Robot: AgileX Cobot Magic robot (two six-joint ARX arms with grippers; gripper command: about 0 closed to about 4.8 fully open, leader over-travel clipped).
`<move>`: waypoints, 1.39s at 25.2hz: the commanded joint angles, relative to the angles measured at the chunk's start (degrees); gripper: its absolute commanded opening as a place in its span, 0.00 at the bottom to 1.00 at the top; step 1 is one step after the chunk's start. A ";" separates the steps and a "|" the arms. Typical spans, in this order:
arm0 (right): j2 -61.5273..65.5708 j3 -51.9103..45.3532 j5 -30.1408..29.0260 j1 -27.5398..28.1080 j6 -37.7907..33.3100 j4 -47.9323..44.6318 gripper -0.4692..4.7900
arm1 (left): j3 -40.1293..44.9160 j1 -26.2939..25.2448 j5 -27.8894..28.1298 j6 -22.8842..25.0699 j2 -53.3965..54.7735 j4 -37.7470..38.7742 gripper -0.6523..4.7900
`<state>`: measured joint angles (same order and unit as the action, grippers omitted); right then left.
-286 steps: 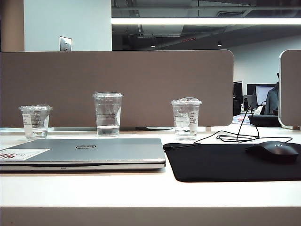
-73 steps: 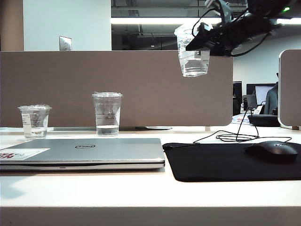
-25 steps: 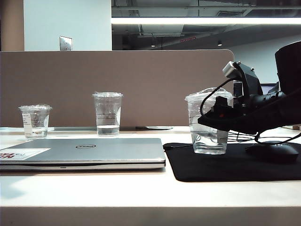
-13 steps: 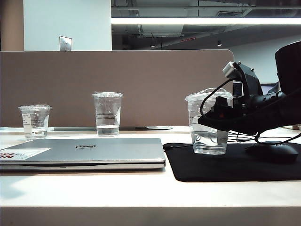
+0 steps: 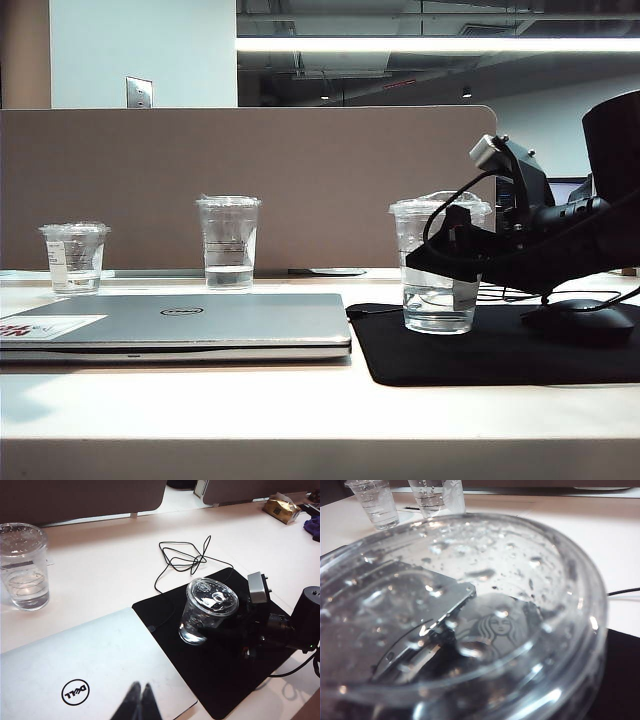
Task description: Pick up the coffee cup on the right and place it on the right side of the laptop.
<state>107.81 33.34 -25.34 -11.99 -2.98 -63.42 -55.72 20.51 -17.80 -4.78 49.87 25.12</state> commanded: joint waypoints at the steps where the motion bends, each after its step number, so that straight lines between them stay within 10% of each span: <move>1: -2.49 -0.39 -0.13 -0.07 0.04 -0.59 1.00 | -0.20 -0.07 -0.02 -0.15 -0.11 -0.55 0.11; 23: -38.73 -3.52 2.93 1.14 4.92 43.39 1.00 | -0.20 -0.07 -0.02 -0.15 -0.11 -0.52 0.11; 24: -42.25 -3.52 2.93 1.14 4.94 46.90 0.87 | -0.20 -0.07 -0.02 -0.15 -0.11 -0.52 0.11; 26: -48.33 -3.52 3.06 1.11 5.07 52.46 0.05 | -0.20 -0.07 -0.02 -0.15 -0.11 -0.52 0.11; 35: -67.63 -3.54 13.44 1.07 4.74 63.32 0.07 | -0.20 -0.07 -0.02 -0.15 -0.13 -0.52 0.11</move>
<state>41.98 29.58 -14.81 -10.87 1.80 -0.69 -55.72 20.53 -17.80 -4.78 49.84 25.12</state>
